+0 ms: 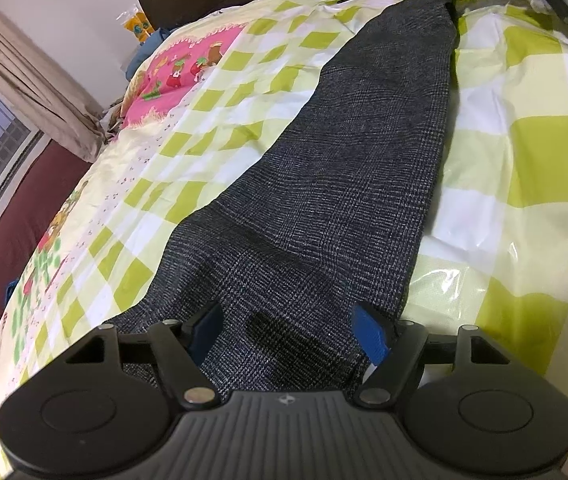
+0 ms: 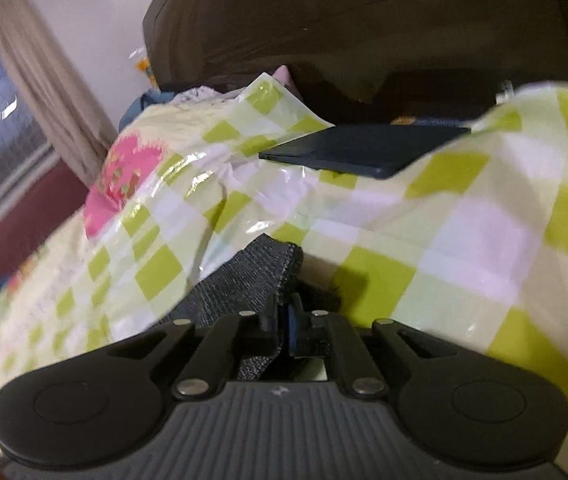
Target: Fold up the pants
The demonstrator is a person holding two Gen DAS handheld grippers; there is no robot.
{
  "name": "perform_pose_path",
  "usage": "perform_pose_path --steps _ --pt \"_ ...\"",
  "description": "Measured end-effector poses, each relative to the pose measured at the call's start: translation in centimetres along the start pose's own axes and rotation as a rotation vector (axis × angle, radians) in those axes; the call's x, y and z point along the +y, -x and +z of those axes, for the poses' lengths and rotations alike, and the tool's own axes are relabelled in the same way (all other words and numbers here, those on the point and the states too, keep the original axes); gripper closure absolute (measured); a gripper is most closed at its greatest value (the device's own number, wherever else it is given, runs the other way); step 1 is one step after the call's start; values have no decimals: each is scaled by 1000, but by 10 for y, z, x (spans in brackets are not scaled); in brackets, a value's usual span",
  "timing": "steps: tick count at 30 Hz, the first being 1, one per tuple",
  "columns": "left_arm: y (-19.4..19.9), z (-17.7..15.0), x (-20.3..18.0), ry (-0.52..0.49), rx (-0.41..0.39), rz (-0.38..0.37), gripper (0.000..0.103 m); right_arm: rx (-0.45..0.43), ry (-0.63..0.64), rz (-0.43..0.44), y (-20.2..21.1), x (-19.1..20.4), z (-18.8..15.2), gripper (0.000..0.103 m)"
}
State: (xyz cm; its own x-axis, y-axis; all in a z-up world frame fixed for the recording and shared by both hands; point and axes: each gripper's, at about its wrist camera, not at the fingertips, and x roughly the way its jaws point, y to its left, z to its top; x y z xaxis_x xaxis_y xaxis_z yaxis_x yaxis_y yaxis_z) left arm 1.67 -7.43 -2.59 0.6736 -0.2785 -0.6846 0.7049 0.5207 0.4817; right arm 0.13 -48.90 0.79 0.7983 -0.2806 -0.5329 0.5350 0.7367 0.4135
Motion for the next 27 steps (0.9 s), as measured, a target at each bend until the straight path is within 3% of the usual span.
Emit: perform_pose_path --steps 2,5,10,12,17,21,27 --pt "0 -1 1 4 -2 2 15 26 -64 62 -5 -6 0 97" --pt "0 -1 1 19 0 3 15 21 -261 260 -7 -19 1 98" --pt "0 -1 1 21 -3 3 14 94 -246 126 -28 -30 -7 99" --pt "0 -1 1 24 -4 3 14 82 -252 131 -21 -35 -7 98" --pt "0 -2 2 22 -8 4 14 53 -121 63 0 -25 -7 84" --pt "0 -2 2 25 -11 6 14 55 -108 60 5 -27 -13 79" --pt "0 -2 2 29 -10 7 14 73 -192 76 -22 -26 -7 75"
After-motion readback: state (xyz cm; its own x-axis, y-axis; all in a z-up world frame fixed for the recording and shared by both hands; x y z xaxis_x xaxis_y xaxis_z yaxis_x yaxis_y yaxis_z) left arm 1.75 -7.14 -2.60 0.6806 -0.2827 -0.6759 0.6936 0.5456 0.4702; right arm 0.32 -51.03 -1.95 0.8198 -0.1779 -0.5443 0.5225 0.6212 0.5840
